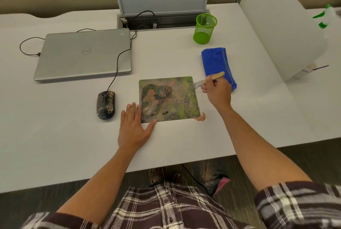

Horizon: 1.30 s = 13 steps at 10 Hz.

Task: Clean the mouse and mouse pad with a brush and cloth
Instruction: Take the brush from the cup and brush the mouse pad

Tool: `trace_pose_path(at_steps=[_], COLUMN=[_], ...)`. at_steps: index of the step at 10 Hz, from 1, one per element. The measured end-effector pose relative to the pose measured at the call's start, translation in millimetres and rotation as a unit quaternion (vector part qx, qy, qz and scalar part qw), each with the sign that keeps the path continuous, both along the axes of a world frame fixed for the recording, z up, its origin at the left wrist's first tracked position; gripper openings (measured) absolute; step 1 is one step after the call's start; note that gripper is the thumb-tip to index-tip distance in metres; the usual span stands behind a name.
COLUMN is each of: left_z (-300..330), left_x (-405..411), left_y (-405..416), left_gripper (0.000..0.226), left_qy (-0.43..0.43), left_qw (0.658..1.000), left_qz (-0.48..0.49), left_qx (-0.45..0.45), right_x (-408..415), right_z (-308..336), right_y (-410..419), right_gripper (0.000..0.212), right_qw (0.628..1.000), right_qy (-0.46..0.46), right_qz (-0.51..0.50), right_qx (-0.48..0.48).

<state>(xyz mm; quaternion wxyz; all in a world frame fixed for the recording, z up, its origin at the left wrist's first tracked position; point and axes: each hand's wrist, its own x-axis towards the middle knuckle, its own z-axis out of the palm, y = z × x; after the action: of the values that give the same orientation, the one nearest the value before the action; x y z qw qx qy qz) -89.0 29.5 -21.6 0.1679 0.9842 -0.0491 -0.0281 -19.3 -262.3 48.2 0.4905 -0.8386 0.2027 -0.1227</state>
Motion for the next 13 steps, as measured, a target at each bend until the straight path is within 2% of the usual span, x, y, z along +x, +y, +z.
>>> trace_pose_path(at_steps=[3, 9, 10, 12, 13], left_z=[1, 1, 2, 4, 5], left_x=[-1, -2, -2, -2, -3], left_y=[0, -1, -1, -2, -2], left_gripper=[0.091, 0.089, 0.089, 0.089, 0.088], left_qy=[0.002, -0.009, -0.008, -0.008, -0.011], left_qw=[1.000, 1.000, 1.000, 1.000, 1.000], left_qz=[-0.002, -0.001, 0.000, 0.002, 0.002], left_qx=[0.008, 0.003, 0.006, 0.006, 0.000], right_x=[7, -93, -101, -104, -106], right_z=[-2, -5, -2, 4, -2], right_y=[-5, -19, -21, -3, 20], right_gripper=[0.037, 0.027, 0.023, 0.012, 0.007], right_qw=[0.997, 0.979, 0.980, 0.989, 0.987], right_qy=[0.056, 0.087, 0.076, -0.012, -0.034], right_qz=[0.028, 0.142, 0.145, 0.120, 0.145], right_qx=[-0.049, -0.116, -0.109, -0.090, -0.058])
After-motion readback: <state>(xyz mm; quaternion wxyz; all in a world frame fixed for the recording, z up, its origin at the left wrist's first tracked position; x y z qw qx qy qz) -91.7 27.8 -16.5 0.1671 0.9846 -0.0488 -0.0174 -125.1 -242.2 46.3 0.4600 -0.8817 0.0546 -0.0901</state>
